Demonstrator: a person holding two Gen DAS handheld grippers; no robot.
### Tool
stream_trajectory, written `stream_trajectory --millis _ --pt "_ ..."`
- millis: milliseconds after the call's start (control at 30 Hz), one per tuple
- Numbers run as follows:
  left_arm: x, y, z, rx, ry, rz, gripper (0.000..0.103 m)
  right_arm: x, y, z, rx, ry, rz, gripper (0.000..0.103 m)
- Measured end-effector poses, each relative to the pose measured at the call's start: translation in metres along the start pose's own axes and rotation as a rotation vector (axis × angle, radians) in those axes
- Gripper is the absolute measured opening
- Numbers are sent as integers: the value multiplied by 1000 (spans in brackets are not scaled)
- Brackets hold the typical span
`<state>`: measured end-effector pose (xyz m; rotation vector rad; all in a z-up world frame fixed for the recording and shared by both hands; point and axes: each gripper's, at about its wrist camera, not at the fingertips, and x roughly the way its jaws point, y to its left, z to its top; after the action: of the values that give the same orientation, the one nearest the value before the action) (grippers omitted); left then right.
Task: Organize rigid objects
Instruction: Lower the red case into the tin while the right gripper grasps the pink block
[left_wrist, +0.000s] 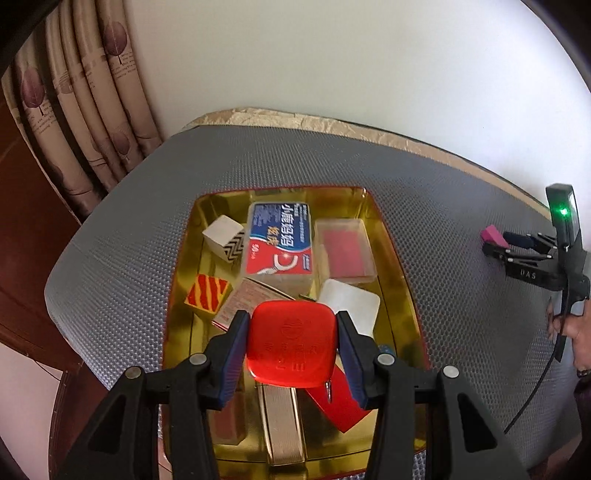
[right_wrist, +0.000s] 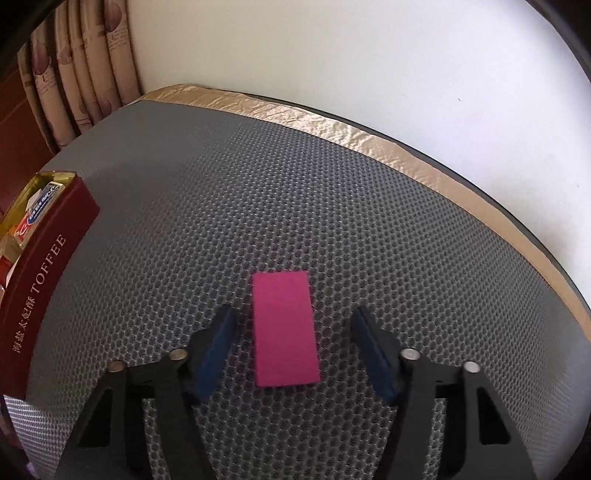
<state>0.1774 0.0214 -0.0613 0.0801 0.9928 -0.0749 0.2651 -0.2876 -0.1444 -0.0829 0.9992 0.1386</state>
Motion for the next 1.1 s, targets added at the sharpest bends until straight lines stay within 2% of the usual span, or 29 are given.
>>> stream_trajectory --millis 67,167,400,600,667,767,900,1100 --pt "3 -3 -3 9 16 -13 48 -1 3 1 -8 2 5 38" --pt "2 -8 -6 28 9 -16 48 -2 4 2 0 5 12 28" --pt "-11 -23 -13 99 -42 26 48 -6 -3 -1 45 8 40 27" --pt "-38 -10 -25 32 -134 100 48 -23 -5 -4 115 -22 92 27" --pt "-41 -7 -30 32 -134 117 48 -36 -1 -2 133 -46 124 27" --pt "-42 -3 -37 31 -124 134 48 -59 15 6 134 -86 176 27" --pt "-50 5 -46 20 -128 155 48 -90 55 24 100 -135 286 27" --pt "-64 26 -58 -15 -157 202 48 -90 126 48 92 -113 467 27"
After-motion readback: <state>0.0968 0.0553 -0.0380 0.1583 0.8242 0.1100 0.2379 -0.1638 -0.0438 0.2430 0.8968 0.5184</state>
